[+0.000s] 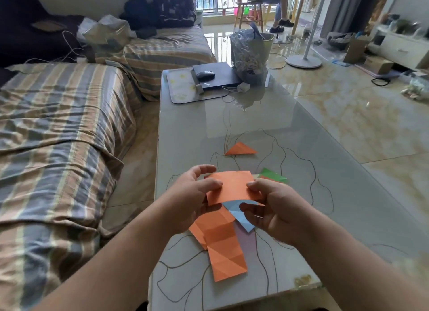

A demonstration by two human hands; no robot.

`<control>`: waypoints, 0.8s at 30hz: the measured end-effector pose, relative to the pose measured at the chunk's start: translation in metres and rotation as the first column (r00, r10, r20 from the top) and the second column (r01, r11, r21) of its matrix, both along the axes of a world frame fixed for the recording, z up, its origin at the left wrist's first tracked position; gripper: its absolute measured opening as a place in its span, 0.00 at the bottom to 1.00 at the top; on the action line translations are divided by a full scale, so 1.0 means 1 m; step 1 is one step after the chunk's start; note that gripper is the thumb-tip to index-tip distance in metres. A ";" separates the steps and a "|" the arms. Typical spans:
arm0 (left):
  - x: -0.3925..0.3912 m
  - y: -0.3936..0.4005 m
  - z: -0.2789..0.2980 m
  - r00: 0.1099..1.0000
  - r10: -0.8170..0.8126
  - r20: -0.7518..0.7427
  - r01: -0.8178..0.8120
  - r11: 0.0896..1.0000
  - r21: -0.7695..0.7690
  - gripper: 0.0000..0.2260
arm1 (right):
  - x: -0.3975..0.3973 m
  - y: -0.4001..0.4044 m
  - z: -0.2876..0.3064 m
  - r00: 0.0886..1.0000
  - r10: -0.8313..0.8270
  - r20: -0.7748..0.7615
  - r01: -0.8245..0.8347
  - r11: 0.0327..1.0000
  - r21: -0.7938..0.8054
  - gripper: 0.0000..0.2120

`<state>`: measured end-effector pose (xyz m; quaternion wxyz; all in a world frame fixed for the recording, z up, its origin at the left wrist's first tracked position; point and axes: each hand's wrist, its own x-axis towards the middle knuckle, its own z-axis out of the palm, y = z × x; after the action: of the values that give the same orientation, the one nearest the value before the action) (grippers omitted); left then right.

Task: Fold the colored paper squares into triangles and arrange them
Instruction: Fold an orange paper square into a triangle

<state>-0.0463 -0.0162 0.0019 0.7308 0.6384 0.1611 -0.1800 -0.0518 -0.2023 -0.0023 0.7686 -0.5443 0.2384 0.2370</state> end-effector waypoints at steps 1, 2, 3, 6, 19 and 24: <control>0.000 0.002 0.003 1.000 -0.015 0.025 0.015 1.000 0.013 0.15 | -0.001 0.003 0.000 1.000 0.009 0.007 -0.009 1.000 -0.003 0.01; -0.001 0.004 0.005 0.998 -0.028 0.049 0.027 0.999 0.030 0.15 | -0.001 0.005 0.002 0.999 0.025 0.026 -0.025 1.000 -0.007 0.01; -0.001 0.006 0.007 0.997 -0.036 0.070 0.033 0.998 0.047 0.15 | 0.000 0.006 0.004 0.998 0.044 0.055 -0.043 0.999 -0.013 0.02; -0.004 0.009 0.008 0.993 -0.036 0.111 0.029 0.998 0.062 0.15 | 0.008 0.004 0.013 0.985 0.073 0.154 -0.068 0.997 -0.042 0.08; -0.005 0.005 0.002 0.986 0.012 0.167 -0.025 0.997 0.077 0.16 | 0.010 -0.028 0.019 0.819 0.449 0.357 -0.291 0.862 -0.415 0.25; -0.003 0.000 0.006 0.993 0.083 0.084 -0.084 0.996 0.010 0.08 | 0.008 -0.029 0.021 0.745 0.527 0.410 -0.359 0.834 -0.420 0.24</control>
<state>-0.0489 -0.0160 0.0076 0.7396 0.6430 0.1578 -0.1214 -0.0434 -0.2317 0.0183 0.6269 -0.7430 -0.0770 0.2213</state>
